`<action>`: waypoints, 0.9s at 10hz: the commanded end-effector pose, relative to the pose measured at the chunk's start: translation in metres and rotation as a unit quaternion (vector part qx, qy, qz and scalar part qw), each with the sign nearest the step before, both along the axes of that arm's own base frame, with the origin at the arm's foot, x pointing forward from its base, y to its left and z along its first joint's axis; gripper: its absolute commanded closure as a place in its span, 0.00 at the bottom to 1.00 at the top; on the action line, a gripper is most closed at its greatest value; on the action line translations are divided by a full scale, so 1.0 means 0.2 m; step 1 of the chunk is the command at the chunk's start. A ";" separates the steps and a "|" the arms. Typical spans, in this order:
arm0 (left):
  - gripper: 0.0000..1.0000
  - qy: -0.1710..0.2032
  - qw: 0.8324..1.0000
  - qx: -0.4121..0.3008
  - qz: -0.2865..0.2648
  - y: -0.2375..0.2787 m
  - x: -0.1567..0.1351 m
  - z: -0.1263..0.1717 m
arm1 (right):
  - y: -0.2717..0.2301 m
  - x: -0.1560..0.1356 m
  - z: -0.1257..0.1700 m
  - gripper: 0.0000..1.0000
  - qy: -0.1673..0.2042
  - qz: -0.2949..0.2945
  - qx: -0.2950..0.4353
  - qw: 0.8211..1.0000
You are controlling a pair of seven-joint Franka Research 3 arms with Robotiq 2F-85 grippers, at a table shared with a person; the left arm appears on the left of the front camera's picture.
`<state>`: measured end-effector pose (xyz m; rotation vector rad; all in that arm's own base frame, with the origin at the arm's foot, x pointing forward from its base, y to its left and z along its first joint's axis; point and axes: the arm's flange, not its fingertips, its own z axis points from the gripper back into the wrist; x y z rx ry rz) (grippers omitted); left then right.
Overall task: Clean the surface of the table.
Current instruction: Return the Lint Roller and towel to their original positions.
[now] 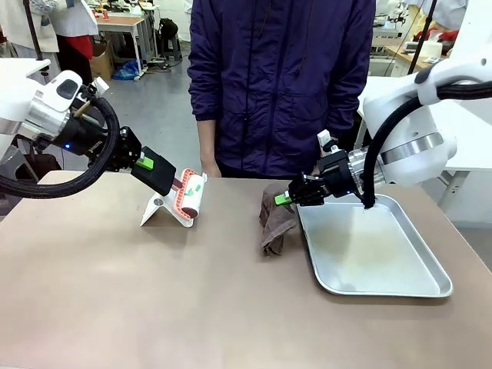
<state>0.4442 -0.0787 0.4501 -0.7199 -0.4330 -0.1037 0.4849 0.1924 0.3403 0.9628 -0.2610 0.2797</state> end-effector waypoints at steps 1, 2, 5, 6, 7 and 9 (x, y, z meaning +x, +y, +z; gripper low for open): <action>0.78 0.029 0.999 0.016 0.030 -0.07 0.10 -0.01 | 0.15 0.10 -0.04 0.94 -0.007 0.004 -0.040 0.999; 0.78 0.052 0.998 0.027 0.036 -0.09 0.16 -0.03 | 0.17 0.12 -0.08 0.94 0.004 -0.008 -0.053 0.999; 0.78 0.074 0.990 0.053 0.105 -0.13 0.28 -0.08 | 0.17 0.13 -0.12 0.94 0.013 -0.016 -0.082 0.996; 0.78 0.069 0.988 0.056 0.130 -0.14 0.30 -0.08 | 0.18 0.14 -0.14 0.94 0.016 -0.014 -0.086 0.996; 0.78 0.074 0.988 0.050 0.126 -0.15 0.32 -0.08 | 0.18 0.16 -0.15 0.94 0.021 -0.018 -0.088 0.996; 0.78 0.098 0.986 0.061 0.119 -0.15 0.33 -0.11 | 0.16 0.17 -0.17 0.94 0.027 -0.023 -0.086 0.996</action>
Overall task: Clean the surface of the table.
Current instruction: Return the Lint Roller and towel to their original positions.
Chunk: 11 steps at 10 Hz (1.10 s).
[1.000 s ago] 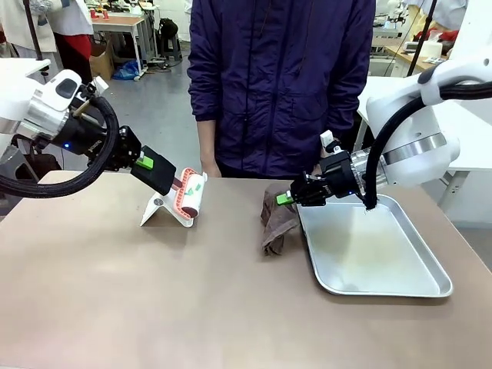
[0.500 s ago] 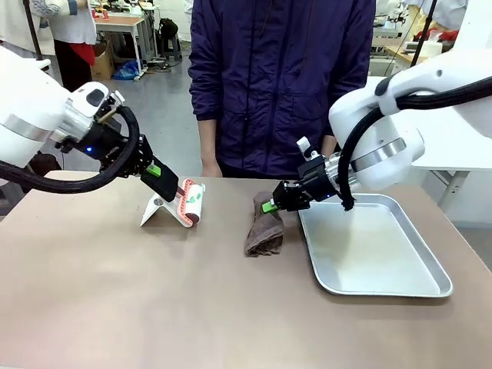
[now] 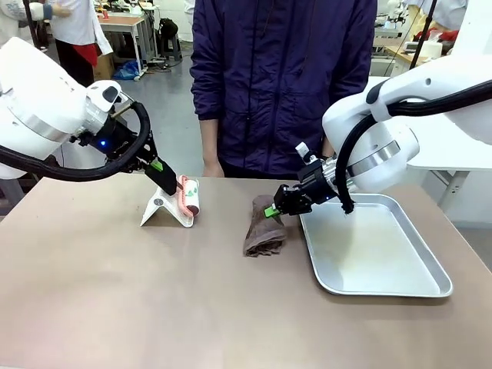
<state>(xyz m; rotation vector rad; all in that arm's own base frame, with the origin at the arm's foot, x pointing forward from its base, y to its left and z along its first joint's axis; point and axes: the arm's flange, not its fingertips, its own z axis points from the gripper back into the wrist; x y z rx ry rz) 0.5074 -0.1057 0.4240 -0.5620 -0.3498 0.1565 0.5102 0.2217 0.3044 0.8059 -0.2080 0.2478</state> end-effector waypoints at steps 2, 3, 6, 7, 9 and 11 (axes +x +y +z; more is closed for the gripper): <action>0.78 0.033 0.999 0.013 -0.003 -0.02 0.03 0.00 | 0.00 0.05 0.00 0.94 0.007 -0.013 -0.004 1.000; 0.78 0.039 0.999 0.013 -0.007 -0.02 0.04 0.00 | 0.00 0.06 -0.01 0.94 0.010 -0.016 -0.003 1.000; 0.78 0.050 0.999 0.012 -0.016 -0.02 0.06 -0.01 | 0.00 0.06 -0.04 0.94 0.019 -0.016 0.000 1.000; 0.78 0.049 0.999 0.006 -0.016 -0.01 0.07 0.00 | 0.00 0.07 -0.05 0.94 0.022 -0.017 0.000 1.000; 0.78 0.043 0.999 0.008 -0.021 0.00 0.10 0.03 | -0.01 0.07 -0.06 0.94 0.025 -0.018 0.001 1.000; 0.78 0.044 0.998 0.018 -0.039 0.02 0.15 0.04 | -0.01 0.07 -0.07 0.94 0.026 -0.020 0.002 0.999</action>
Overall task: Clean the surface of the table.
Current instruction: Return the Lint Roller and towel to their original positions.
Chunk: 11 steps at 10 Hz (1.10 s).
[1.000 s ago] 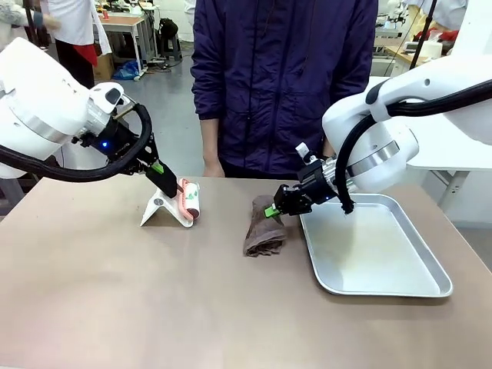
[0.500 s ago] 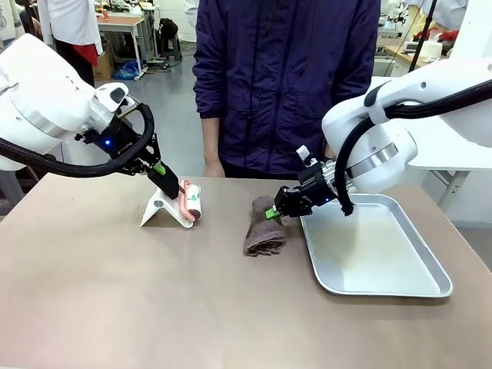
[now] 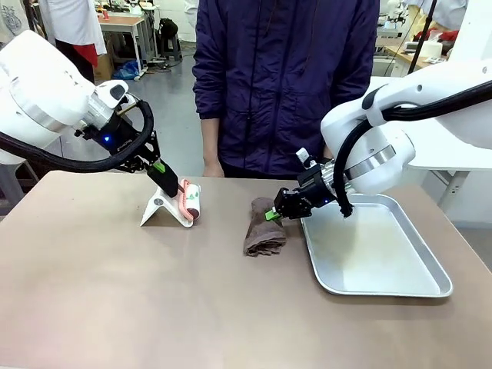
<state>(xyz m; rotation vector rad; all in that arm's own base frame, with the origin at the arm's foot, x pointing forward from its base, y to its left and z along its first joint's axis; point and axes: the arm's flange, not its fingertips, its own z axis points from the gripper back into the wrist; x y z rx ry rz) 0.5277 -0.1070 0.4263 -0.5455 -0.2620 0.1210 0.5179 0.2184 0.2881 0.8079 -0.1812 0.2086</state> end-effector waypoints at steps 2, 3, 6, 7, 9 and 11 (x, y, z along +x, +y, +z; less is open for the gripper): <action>0.78 0.012 1.000 0.019 -0.018 0.04 0.09 0.03 | -0.01 0.02 0.00 0.94 0.006 -0.012 0.005 1.000; 0.78 0.017 0.999 0.015 -0.022 0.05 0.10 0.02 | -0.01 0.02 0.00 0.94 0.005 -0.013 0.005 1.000; 0.78 0.028 0.999 0.020 -0.026 0.06 0.11 -0.03 | 0.00 0.03 0.00 0.94 0.005 -0.011 0.003 1.000; 0.78 0.031 0.999 0.019 -0.024 0.08 0.12 -0.04 | 0.00 0.03 0.00 0.94 0.008 -0.011 0.002 1.000; 0.74 0.033 0.999 0.019 -0.020 0.07 0.11 -0.03 | 0.01 0.03 0.00 0.92 0.015 -0.007 0.008 1.000; 0.16 0.030 0.999 0.020 -0.013 0.08 0.11 -0.03 | 0.00 0.04 -0.01 0.33 0.024 -0.005 0.013 1.000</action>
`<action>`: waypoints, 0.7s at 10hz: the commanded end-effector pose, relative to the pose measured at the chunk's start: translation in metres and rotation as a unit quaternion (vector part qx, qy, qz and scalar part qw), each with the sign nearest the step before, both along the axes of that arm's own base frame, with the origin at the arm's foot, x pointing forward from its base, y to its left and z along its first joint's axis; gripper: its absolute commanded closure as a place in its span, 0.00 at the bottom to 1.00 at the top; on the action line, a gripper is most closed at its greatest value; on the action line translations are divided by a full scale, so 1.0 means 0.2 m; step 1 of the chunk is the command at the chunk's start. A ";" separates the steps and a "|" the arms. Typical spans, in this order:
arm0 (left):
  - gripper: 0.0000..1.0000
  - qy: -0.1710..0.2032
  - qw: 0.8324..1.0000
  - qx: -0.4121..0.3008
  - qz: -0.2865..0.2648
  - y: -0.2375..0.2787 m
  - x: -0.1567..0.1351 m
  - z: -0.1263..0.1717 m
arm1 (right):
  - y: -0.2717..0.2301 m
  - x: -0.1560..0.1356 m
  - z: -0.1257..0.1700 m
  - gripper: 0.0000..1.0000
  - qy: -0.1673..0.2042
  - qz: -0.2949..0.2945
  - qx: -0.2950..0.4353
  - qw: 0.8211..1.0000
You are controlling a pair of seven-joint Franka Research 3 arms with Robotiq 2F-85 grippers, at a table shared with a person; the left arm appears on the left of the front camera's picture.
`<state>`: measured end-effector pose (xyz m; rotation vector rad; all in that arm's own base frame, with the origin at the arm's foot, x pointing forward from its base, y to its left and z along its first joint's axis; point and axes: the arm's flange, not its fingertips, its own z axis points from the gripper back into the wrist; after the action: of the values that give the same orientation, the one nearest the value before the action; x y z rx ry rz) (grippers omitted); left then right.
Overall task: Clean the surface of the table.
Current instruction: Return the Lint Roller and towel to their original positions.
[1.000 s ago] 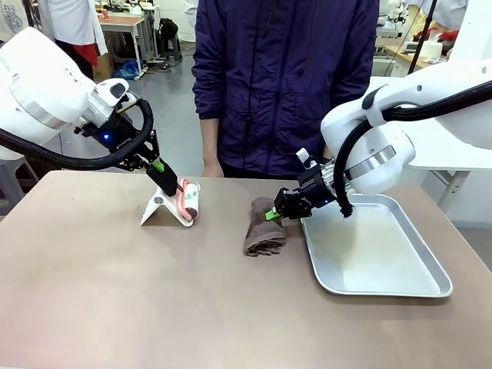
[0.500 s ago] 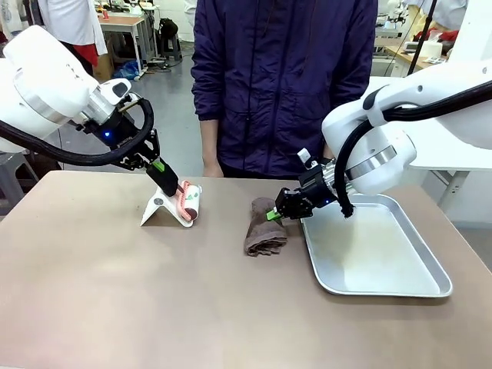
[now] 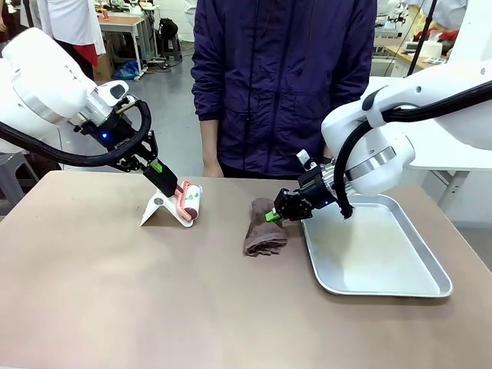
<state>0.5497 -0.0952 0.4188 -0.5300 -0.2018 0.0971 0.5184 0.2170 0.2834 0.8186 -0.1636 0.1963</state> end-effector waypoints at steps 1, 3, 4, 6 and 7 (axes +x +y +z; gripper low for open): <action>0.00 0.002 1.000 0.014 0.009 0.03 0.00 0.01 | 0.01 0.04 0.01 0.00 0.013 -0.002 0.009 1.000; 0.08 -0.005 1.000 0.012 0.018 0.04 -0.01 0.04 | 0.01 0.04 0.01 0.00 0.010 -0.001 0.010 1.000; 0.00 -0.010 1.000 0.010 0.021 0.06 -0.03 0.05 | 0.01 0.04 0.01 0.17 0.008 -0.001 0.011 1.000; 0.00 -0.019 1.000 -0.005 0.011 0.10 -0.11 0.10 | 0.00 0.03 0.02 0.00 0.004 0.001 0.014 1.000; 0.00 -0.029 0.999 -0.019 0.000 0.12 -0.18 0.13 | -0.01 0.03 0.04 0.00 0.002 0.004 0.019 1.000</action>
<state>0.5359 -0.0800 0.4412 -0.5335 -0.2471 0.1091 0.5217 0.2180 0.2875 0.8365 -0.1598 0.2015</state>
